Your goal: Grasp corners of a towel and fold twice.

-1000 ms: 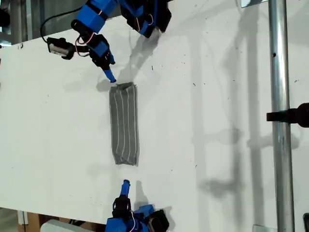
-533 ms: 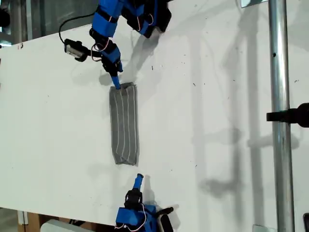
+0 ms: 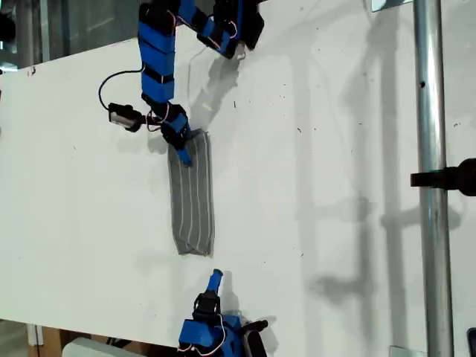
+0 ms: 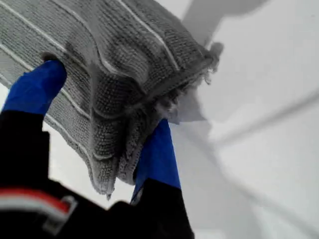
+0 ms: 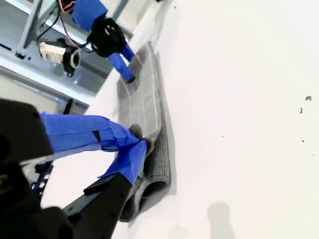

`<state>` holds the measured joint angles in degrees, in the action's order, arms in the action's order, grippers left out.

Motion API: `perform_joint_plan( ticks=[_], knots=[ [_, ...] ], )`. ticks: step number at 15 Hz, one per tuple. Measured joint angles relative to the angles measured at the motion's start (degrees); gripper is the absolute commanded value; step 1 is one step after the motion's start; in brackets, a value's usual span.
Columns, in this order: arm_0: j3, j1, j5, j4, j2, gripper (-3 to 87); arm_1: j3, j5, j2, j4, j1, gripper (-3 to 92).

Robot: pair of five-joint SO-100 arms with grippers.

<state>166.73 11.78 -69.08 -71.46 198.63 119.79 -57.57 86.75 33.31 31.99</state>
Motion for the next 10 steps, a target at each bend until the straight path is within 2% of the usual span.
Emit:
perform_joint_plan(
  ticks=[1,2,4,7,10],
  knots=[
    [0.00,0.00,0.00,-0.44,0.00,-2.8,-1.49,0.00,-1.23,-1.67,-1.85,-0.2],
    [-0.26,-0.09,0.00,-0.53,0.00,-2.8,-1.93,-0.35,-1.41,-1.67,-3.25,-0.2],
    [-0.26,-0.09,0.00,-0.97,0.00,-2.8,-1.76,-0.70,0.44,4.83,-2.90,-0.2],
    [-0.26,-0.53,0.44,-0.97,0.00,-2.8,6.77,-2.02,23.29,27.25,-2.29,-0.2],
    [-0.26,-0.53,1.23,-0.44,0.00,-2.8,7.47,-8.44,51.50,52.12,-6.06,-0.2]
  ],
)
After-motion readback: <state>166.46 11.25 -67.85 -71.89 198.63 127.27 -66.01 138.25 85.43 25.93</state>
